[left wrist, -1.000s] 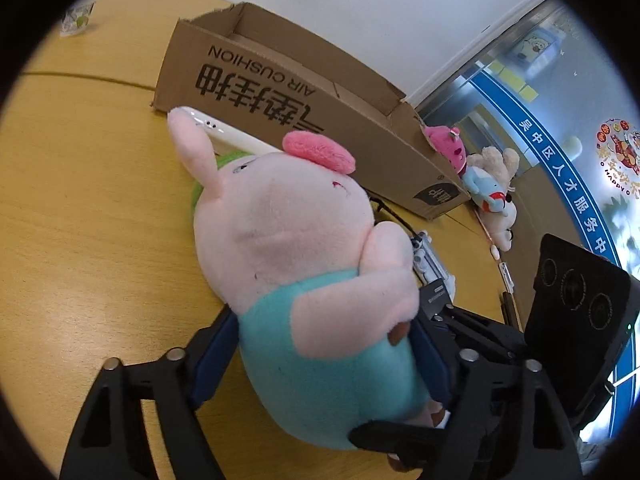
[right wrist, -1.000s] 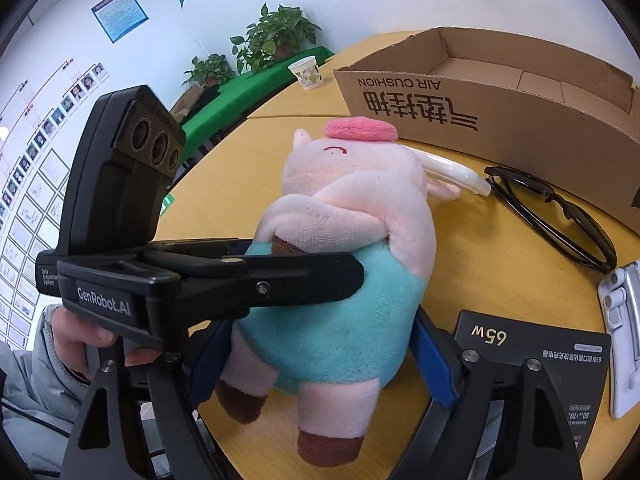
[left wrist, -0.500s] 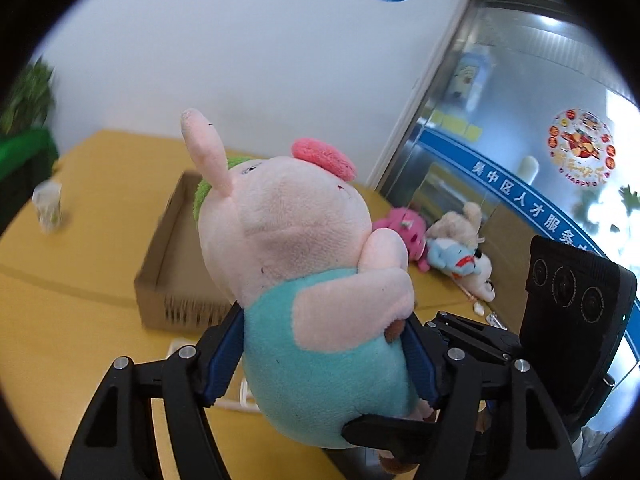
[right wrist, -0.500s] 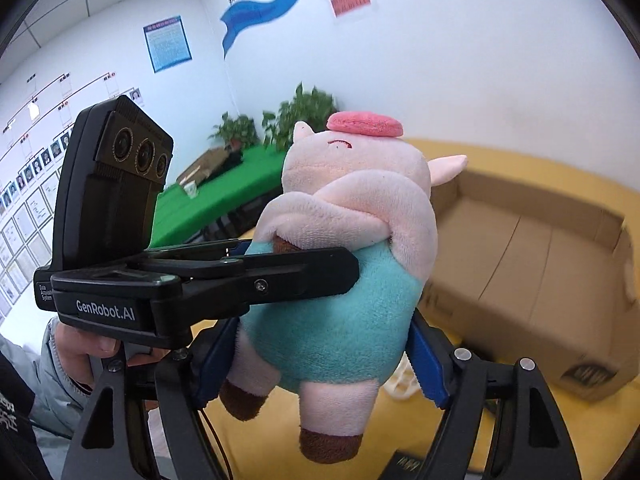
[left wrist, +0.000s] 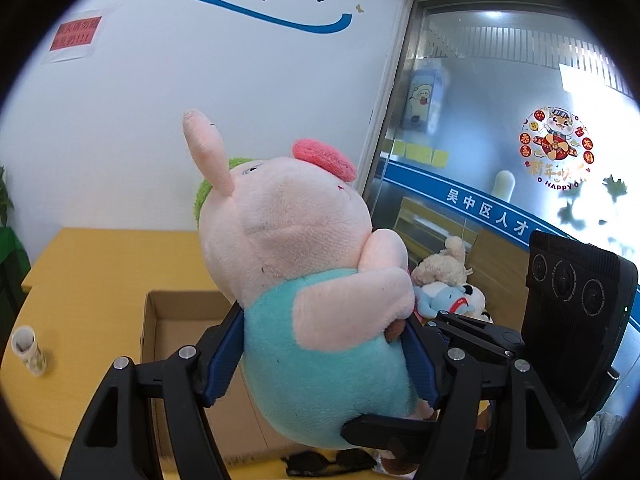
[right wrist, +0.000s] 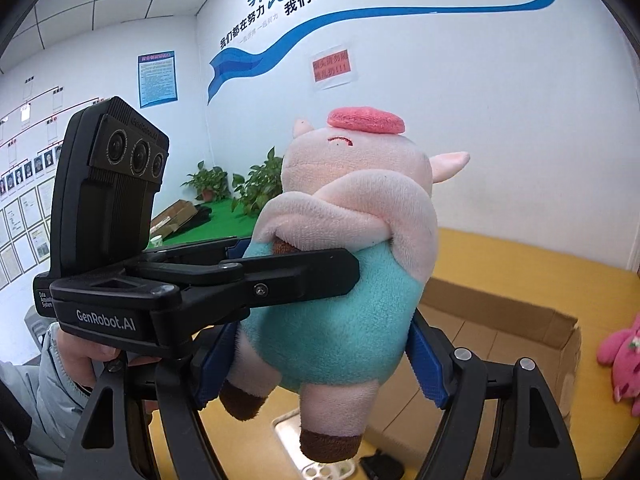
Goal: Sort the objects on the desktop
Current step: 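Lift the pig plush with both grippers and carry it over the cardboard box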
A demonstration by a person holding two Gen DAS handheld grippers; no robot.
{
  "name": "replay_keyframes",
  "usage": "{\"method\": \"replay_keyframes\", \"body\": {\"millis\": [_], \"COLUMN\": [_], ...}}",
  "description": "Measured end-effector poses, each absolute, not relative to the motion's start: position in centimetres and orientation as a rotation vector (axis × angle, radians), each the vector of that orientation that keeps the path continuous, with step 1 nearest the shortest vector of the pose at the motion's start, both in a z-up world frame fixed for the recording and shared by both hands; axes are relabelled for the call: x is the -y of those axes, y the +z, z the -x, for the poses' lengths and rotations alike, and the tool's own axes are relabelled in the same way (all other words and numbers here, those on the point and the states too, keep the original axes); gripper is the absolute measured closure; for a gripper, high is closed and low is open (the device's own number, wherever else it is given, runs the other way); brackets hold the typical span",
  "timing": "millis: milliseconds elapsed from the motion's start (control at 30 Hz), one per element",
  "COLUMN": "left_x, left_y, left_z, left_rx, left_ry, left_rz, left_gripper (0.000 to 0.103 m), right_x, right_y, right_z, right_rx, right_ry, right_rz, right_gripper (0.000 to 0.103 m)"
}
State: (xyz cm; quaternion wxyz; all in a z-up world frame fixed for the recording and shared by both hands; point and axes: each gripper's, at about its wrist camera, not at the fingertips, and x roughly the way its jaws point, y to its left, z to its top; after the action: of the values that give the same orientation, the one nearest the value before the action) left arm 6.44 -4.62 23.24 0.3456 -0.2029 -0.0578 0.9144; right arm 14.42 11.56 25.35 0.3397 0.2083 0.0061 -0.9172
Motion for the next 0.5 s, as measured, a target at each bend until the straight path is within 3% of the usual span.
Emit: {"method": "replay_keyframes", "body": {"millis": [500], "left_x": [3.4], "left_y": [27.3], "left_z": [5.3], "left_rx": [0.102], "left_ry": [2.393], "left_rz": [0.422], "left_gripper": [0.032], "right_x": [-11.6], "right_y": [31.2], "right_z": [-1.0], "right_rx": [-0.033], "right_ry": [-2.408], "right_rz": [-0.494], "right_gripper": [0.028]}}
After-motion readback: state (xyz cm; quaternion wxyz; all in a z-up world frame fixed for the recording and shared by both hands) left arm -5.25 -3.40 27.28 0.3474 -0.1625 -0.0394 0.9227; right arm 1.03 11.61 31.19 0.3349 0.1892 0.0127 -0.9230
